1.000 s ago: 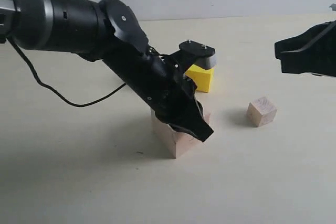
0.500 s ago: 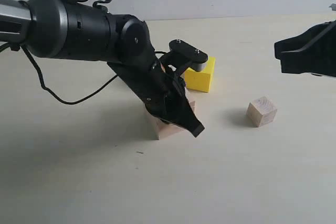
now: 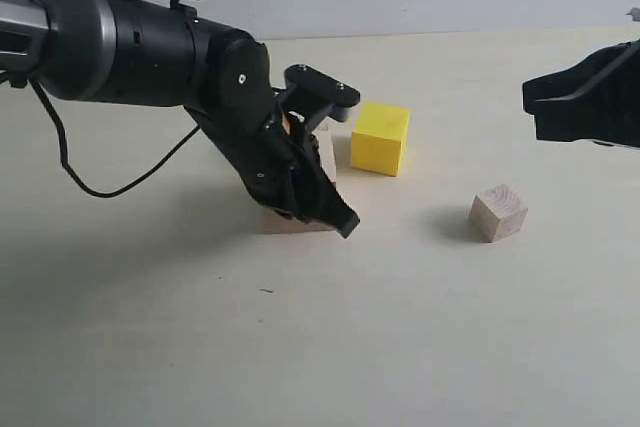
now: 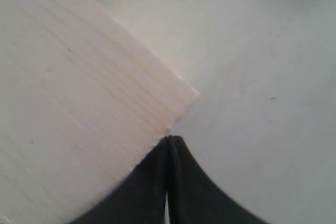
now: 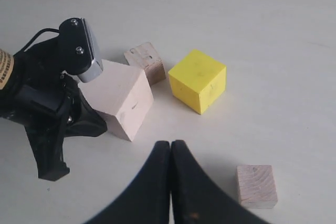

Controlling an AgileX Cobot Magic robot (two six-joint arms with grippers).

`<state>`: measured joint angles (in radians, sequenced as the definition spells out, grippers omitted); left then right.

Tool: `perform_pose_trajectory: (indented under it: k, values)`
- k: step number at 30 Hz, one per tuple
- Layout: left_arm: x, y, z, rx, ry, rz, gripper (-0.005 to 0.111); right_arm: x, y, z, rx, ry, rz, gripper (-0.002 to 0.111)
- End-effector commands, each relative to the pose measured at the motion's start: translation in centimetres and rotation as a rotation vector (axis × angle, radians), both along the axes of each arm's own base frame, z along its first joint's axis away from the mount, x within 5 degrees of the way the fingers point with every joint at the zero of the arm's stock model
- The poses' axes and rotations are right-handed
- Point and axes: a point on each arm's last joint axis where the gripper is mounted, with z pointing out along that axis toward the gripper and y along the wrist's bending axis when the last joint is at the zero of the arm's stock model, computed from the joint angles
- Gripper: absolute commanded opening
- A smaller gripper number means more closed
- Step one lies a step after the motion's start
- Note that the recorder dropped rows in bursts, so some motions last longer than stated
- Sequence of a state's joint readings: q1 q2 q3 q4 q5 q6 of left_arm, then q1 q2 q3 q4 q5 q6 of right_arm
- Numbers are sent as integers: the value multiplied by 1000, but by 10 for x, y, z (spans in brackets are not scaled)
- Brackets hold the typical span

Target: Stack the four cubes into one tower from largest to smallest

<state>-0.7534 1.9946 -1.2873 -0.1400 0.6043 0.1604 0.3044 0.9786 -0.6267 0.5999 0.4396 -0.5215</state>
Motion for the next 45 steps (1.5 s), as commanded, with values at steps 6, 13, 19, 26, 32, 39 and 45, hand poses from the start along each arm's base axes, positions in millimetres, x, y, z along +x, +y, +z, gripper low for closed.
perform_pose_trajectory:
  k: [6,13,19,26,32,39,45]
  values:
    - [-2,24,0,26,4,40,0,0,1,2,1,-8,4,0]
    - [-10,30,40,-47,-83,34,0,15,8,-16,50,115,-26,0]
    - [-1,56,78,-109,-167,102,0,47,21,-37,56,243,-33,0]
    - [21,96,79,-84,-156,218,0,85,35,-56,36,344,-18,0]
    - [48,109,71,-124,-239,256,0,100,45,-58,40,380,11,0]
    - [95,95,51,-202,-147,239,0,106,43,-55,10,327,1,0]
    - [124,74,49,-243,-135,163,0,112,43,-65,0,327,-23,0]
